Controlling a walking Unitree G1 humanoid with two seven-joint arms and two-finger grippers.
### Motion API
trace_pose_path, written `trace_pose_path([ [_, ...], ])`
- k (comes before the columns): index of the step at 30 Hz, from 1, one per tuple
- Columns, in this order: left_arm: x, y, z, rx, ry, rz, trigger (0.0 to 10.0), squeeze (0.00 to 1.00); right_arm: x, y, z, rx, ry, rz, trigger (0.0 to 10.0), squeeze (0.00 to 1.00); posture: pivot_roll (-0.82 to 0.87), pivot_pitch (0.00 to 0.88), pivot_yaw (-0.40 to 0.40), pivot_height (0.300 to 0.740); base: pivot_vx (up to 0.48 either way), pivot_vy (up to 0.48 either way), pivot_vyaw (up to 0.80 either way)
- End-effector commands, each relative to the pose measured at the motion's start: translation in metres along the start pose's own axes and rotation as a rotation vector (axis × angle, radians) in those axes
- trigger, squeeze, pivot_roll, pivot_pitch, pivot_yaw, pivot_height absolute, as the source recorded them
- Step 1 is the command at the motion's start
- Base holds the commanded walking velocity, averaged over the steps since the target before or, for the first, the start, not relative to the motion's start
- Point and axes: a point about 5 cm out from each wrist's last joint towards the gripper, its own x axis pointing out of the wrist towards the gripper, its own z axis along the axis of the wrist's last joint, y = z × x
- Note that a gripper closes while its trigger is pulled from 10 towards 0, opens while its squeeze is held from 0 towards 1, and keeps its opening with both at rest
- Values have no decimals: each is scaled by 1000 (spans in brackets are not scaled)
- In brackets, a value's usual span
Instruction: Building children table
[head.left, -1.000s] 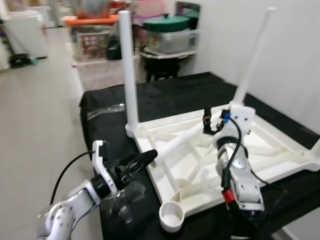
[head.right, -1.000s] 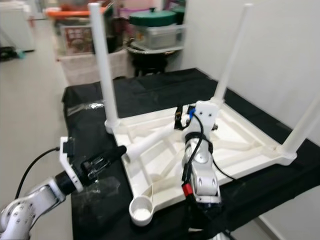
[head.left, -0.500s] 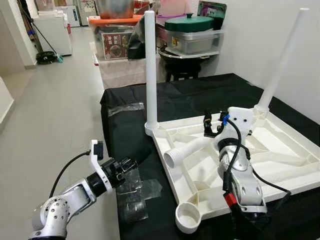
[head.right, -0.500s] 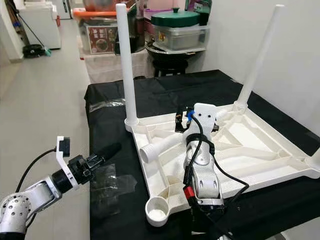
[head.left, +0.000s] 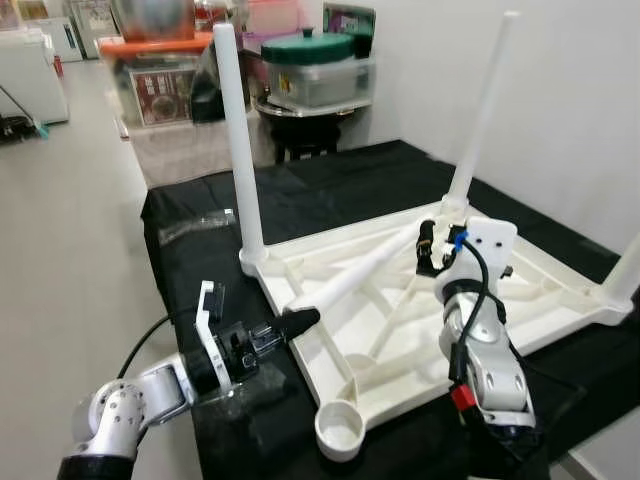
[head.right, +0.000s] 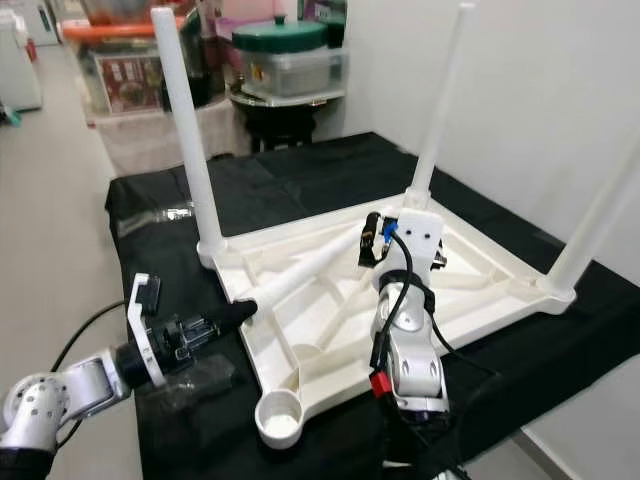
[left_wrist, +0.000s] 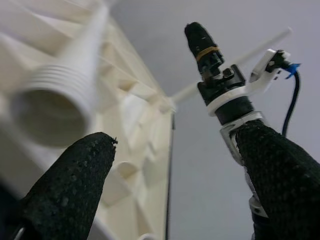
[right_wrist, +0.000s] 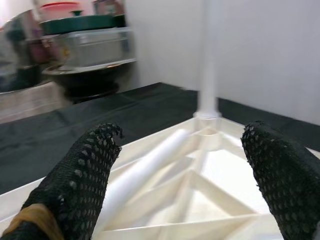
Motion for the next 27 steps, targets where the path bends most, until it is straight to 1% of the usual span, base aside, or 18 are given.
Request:
trace_pose_path([
  [1,-9,6,3,6,-9,39,10000,0,-3,5,0,-10,-4,17,10000,0,15,0,23,740,0,0,0],
  [7,-17,6,6,0,-63,49,10000,0,-4,5,-2,-13,2,21,10000,0,23,0,13,740,0,0,0],
  [12,-19,10,5,-9,-73,61,10000,0,-3,7,-2,-20,-1,36,10000,0,25,0,10,740,0,0,0],
  [16,-14,12,4,-15,-73,64,10000,0,-3,7,-1,-26,-4,36,10000,0,19,0,11,740,0,0,0],
  [18,-8,15,4,-35,-83,74,10000,0,-3,6,-1,-30,-6,31,10000,0,14,0,16,740,0,0,0],
  [19,-8,15,4,-35,-83,74,10000,0,-3,6,-1,-30,-6,31,10000,0,14,0,16,740,0,0,0],
  [20,0,18,3,-58,-96,85,10000,0,-4,5,-1,-29,-6,23,10000,0,5,0,22,740,0,0,0],
  [21,0,18,3,-58,-96,85,10000,0,-4,5,-1,-29,-6,23,10000,0,5,0,22,740,0,0,0],
  [22,5,19,1,-74,-98,85,10000,0,-4,5,-1,-28,-6,19,10000,0,5,0,22,740,0,0,0],
  [23,5,19,1,-74,-98,85,10000,0,-4,5,-1,-28,-6,19,10000,0,5,0,22,740,0,0,0],
  [27,18,21,-7,-87,-74,87,10000,0,-4,3,-2,-27,-4,13,10000,0,3,0,22,740,0,0,0],
])
